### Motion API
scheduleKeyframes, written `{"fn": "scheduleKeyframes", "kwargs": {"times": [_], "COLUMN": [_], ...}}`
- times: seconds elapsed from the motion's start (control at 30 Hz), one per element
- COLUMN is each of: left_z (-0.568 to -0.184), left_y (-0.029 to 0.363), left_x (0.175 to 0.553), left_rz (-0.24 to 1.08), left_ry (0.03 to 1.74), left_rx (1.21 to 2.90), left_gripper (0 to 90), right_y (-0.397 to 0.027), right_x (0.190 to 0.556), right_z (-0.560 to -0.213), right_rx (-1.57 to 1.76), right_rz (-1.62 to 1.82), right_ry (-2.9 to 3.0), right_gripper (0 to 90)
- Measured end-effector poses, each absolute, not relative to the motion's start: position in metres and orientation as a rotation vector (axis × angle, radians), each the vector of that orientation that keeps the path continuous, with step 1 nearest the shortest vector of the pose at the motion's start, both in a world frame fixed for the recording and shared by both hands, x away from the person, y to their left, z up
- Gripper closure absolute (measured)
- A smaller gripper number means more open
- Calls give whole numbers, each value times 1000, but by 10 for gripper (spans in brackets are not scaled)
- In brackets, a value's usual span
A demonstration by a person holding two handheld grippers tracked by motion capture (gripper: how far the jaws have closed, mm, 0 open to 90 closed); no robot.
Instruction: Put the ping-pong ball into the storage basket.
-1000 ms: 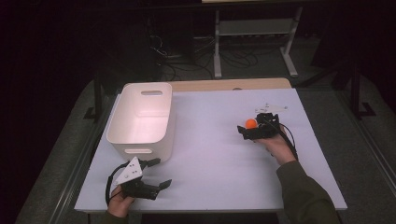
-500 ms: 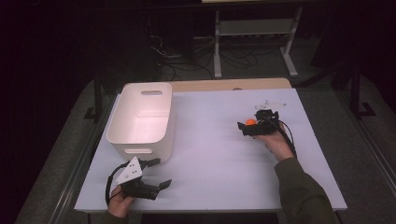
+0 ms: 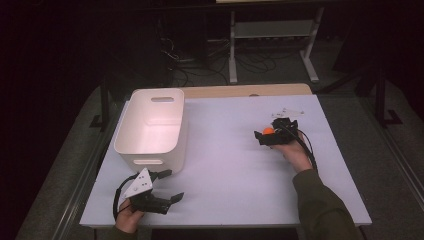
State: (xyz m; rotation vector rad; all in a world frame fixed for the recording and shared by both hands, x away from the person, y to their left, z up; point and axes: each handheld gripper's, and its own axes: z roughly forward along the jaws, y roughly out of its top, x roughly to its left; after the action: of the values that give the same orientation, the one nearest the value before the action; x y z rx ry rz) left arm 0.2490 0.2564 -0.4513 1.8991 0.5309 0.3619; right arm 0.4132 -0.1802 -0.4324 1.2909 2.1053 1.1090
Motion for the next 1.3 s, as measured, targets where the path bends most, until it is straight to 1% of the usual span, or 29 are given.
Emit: {"fn": "scheduleKeyframes", "kwargs": {"times": [0.77,1.3], "left_z": [-451,-451], "left_y": [256,256], "left_x": [249,249], "left_rz": [365,368], "left_ry": [527,525], "left_rx": [1902,1903], "left_gripper": [141,141], "right_y": [-182,-182], "right_x": [418,419], "right_z": [-449,-460], "right_rx": [1318,1320], "right_rz": [1070,1066], "right_ry": [2123,2111], "right_gripper": [0,89]}}
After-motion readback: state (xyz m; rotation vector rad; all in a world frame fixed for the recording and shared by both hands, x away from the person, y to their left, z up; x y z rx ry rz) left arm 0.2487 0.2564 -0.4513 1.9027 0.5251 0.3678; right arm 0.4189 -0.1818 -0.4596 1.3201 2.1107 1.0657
